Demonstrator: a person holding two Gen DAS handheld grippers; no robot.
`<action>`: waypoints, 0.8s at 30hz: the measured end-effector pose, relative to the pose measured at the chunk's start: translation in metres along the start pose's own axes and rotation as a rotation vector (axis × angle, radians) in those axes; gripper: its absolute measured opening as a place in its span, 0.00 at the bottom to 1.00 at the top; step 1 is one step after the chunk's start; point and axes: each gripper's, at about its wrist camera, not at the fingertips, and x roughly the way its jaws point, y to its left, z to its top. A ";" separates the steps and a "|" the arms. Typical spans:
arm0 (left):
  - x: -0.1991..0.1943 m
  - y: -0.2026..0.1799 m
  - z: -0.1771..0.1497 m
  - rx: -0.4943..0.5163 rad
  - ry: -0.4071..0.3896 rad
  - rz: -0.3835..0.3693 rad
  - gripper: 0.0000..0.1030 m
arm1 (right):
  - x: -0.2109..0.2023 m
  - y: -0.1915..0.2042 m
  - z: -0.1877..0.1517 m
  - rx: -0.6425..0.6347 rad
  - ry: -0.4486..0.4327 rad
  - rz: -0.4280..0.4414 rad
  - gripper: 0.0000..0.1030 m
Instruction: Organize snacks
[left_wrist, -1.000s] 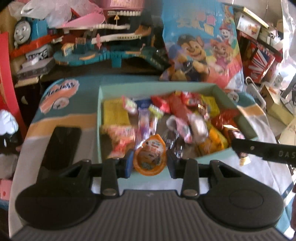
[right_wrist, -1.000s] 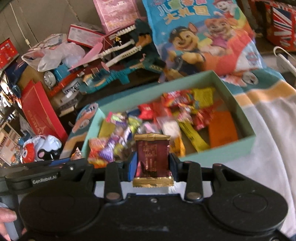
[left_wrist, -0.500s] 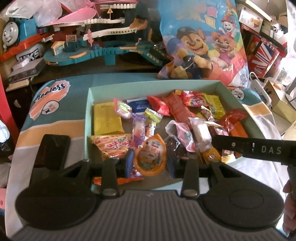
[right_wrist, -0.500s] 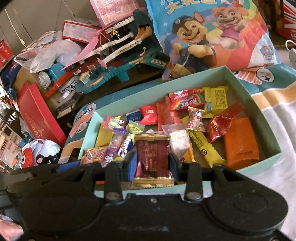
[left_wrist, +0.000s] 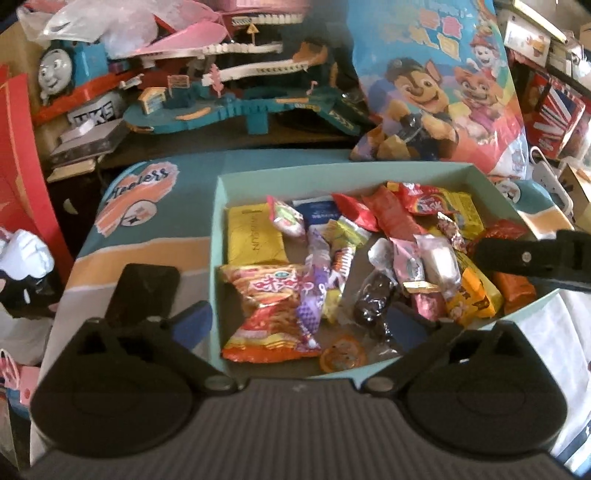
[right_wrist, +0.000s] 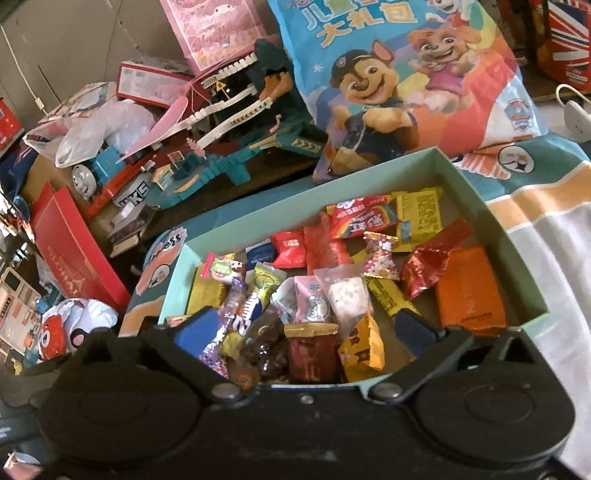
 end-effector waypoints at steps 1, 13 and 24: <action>-0.004 0.002 -0.001 -0.005 -0.005 0.000 1.00 | -0.003 -0.001 -0.001 0.004 -0.003 -0.003 1.00; -0.059 0.019 -0.034 -0.059 -0.033 -0.002 1.00 | -0.058 -0.013 -0.022 0.036 -0.030 -0.018 1.00; -0.099 0.009 -0.064 -0.019 -0.064 -0.005 1.00 | -0.094 -0.015 -0.060 0.008 0.000 -0.038 1.00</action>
